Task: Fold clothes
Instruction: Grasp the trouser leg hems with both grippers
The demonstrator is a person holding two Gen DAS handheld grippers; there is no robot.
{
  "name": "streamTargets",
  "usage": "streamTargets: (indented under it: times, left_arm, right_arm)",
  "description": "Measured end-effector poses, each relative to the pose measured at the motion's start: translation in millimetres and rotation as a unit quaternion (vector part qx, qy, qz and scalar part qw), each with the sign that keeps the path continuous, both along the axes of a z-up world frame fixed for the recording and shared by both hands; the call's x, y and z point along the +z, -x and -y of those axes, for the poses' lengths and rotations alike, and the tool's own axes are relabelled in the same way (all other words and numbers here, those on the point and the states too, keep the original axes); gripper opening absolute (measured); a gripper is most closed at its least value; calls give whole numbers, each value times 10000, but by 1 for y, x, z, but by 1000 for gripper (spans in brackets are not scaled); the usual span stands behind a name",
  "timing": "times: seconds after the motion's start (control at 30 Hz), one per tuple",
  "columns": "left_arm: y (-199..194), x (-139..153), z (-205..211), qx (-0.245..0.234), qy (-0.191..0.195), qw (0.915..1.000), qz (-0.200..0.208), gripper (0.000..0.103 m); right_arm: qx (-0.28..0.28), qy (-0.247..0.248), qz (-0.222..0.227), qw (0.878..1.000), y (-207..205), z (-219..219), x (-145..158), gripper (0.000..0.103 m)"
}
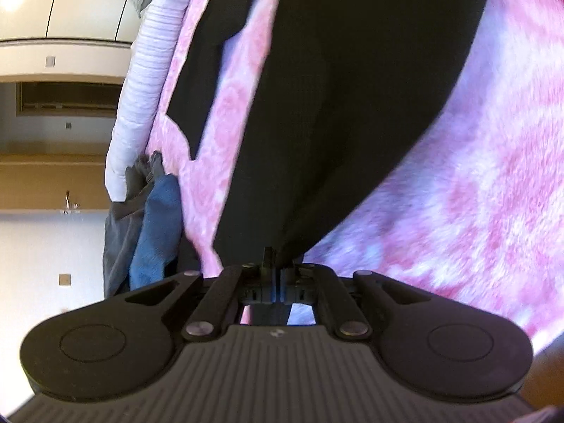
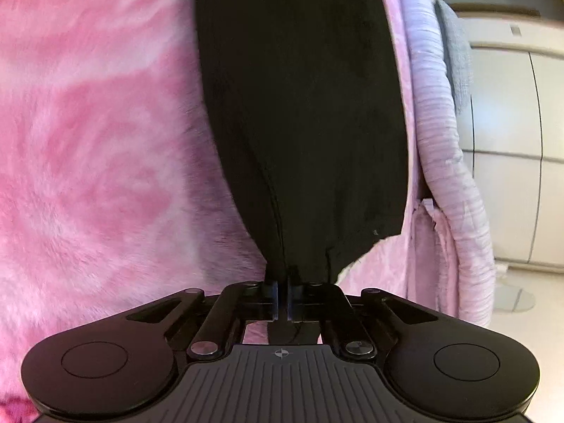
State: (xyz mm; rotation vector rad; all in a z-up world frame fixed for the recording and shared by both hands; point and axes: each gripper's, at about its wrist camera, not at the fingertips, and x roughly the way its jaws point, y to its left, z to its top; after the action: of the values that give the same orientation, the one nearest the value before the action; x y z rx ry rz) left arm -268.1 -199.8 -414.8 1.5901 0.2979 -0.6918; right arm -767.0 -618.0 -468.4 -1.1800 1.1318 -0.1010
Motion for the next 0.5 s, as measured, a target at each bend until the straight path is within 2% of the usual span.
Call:
streamTargets:
  times: [0.13, 0.3, 0.37, 0.5]
  left_arm:
    - [-5, 57, 10, 23, 57, 9998, -201, 2]
    - [-27, 136, 38, 103, 158, 9972, -720, 2]
    - [-45, 157, 52, 48, 129, 9957, -915, 2]
    - [-97, 176, 88, -148, -55, 9908, -1345, 2]
  right_arm:
    - [45, -177, 43, 9998, -13, 12, 50, 2]
    - [174, -262, 44, 9995, -34, 28, 115, 2]
    - [168, -265, 1, 9995, -48, 35, 134, 2]
    - [37, -441, -289, 9986, -87, 59, 159, 2]
